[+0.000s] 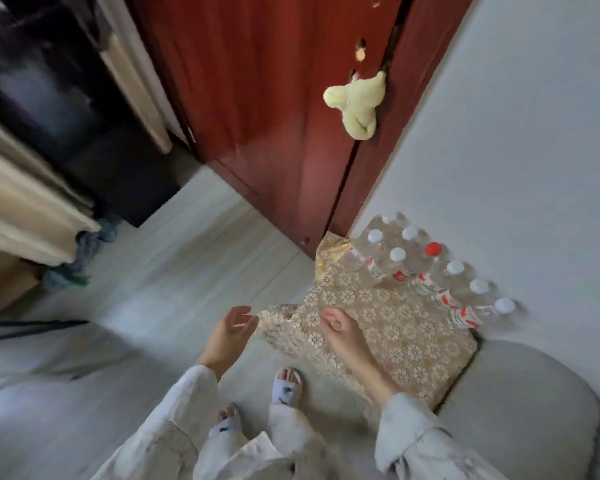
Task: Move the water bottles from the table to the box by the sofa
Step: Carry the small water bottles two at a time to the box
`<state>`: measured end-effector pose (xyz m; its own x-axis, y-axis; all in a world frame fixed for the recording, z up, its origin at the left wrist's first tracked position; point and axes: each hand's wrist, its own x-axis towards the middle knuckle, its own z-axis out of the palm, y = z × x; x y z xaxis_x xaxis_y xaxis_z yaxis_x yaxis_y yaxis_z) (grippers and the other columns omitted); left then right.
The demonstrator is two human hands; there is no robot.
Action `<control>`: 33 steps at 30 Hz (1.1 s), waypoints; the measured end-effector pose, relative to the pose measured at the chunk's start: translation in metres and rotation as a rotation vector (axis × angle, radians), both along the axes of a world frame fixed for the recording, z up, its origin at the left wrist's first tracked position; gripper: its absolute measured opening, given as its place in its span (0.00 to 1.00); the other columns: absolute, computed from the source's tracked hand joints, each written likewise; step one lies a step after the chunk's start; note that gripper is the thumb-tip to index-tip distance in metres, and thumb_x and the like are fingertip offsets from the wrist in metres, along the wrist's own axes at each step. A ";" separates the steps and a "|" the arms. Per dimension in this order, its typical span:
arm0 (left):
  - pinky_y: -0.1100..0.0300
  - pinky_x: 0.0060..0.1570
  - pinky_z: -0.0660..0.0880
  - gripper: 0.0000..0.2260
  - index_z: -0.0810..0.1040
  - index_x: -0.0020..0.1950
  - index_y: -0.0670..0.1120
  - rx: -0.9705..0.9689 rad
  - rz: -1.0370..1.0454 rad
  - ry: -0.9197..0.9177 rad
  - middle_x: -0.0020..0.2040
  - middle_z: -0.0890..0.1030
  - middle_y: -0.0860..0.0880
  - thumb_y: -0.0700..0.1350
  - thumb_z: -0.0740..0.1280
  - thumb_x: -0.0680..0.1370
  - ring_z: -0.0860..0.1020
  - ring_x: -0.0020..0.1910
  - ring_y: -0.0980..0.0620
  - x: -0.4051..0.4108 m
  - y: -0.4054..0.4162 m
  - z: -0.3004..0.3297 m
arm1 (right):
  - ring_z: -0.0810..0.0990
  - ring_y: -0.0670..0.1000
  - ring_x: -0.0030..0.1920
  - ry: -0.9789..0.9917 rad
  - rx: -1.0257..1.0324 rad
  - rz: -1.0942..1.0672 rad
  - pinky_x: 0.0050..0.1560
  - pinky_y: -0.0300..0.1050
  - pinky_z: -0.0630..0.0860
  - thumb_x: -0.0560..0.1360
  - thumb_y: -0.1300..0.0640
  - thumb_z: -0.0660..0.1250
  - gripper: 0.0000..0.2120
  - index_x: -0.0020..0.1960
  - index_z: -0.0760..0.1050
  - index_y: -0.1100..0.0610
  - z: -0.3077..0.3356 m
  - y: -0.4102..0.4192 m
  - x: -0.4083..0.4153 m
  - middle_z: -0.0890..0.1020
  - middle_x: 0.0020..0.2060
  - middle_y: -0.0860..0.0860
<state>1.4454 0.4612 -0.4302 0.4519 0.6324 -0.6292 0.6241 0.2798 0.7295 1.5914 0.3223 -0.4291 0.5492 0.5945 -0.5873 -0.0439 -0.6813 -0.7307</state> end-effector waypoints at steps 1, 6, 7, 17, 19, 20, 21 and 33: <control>0.59 0.40 0.71 0.11 0.71 0.60 0.40 -0.014 0.095 -0.010 0.53 0.76 0.39 0.41 0.61 0.78 0.75 0.49 0.46 -0.024 -0.002 0.004 | 0.74 0.45 0.53 0.010 -0.004 0.037 0.45 0.29 0.69 0.77 0.54 0.60 0.15 0.62 0.70 0.58 0.000 0.006 -0.016 0.76 0.59 0.52; 0.59 0.39 0.71 0.06 0.71 0.54 0.45 -0.009 0.508 -0.099 0.50 0.77 0.43 0.42 0.59 0.79 0.75 0.47 0.47 -0.140 -0.009 0.023 | 0.76 0.51 0.55 0.014 -0.002 0.354 0.58 0.43 0.71 0.75 0.57 0.63 0.15 0.60 0.72 0.61 0.005 0.057 -0.112 0.78 0.56 0.57; 0.59 0.40 0.71 0.06 0.71 0.54 0.45 0.001 0.577 -0.119 0.49 0.77 0.44 0.42 0.59 0.79 0.76 0.45 0.47 -0.164 -0.012 0.028 | 0.77 0.53 0.56 0.007 0.014 0.406 0.58 0.44 0.71 0.75 0.57 0.64 0.15 0.59 0.73 0.62 0.008 0.068 -0.136 0.79 0.55 0.57; 0.55 0.48 0.74 0.08 0.73 0.54 0.46 0.150 1.318 -0.263 0.48 0.79 0.46 0.45 0.58 0.79 0.78 0.46 0.49 -0.447 -0.125 0.074 | 0.80 0.54 0.50 0.159 0.262 0.923 0.53 0.50 0.76 0.75 0.59 0.63 0.05 0.48 0.74 0.49 0.074 0.097 -0.431 0.81 0.48 0.54; 0.51 0.52 0.75 0.09 0.74 0.56 0.46 0.221 1.425 -0.264 0.50 0.80 0.46 0.46 0.58 0.79 0.79 0.49 0.48 -0.502 -0.151 0.087 | 0.80 0.54 0.48 0.217 0.297 1.038 0.47 0.47 0.77 0.76 0.59 0.62 0.05 0.49 0.74 0.51 0.090 0.089 -0.493 0.81 0.48 0.56; 0.51 0.53 0.75 0.10 0.74 0.57 0.46 0.251 1.482 -0.262 0.51 0.80 0.46 0.46 0.58 0.79 0.79 0.50 0.48 -0.528 -0.164 0.093 | 0.79 0.53 0.46 0.243 0.314 1.092 0.45 0.45 0.76 0.76 0.60 0.62 0.05 0.49 0.74 0.53 0.097 0.084 -0.523 0.81 0.48 0.56; 0.51 0.54 0.76 0.10 0.74 0.57 0.46 0.282 1.539 -0.262 0.51 0.80 0.46 0.46 0.58 0.79 0.79 0.51 0.48 -0.552 -0.176 0.099 | 0.79 0.53 0.46 0.271 0.332 1.142 0.44 0.44 0.76 0.76 0.60 0.61 0.05 0.49 0.74 0.53 0.104 0.080 -0.551 0.80 0.48 0.57; 0.51 0.53 0.77 0.10 0.75 0.52 0.45 0.764 2.119 -0.397 0.51 0.80 0.45 0.44 0.56 0.80 0.80 0.49 0.47 -0.769 -0.297 0.195 | 0.81 0.47 0.44 0.622 0.464 1.696 0.44 0.39 0.79 0.77 0.57 0.60 0.06 0.51 0.75 0.53 0.182 0.026 -0.856 0.82 0.44 0.50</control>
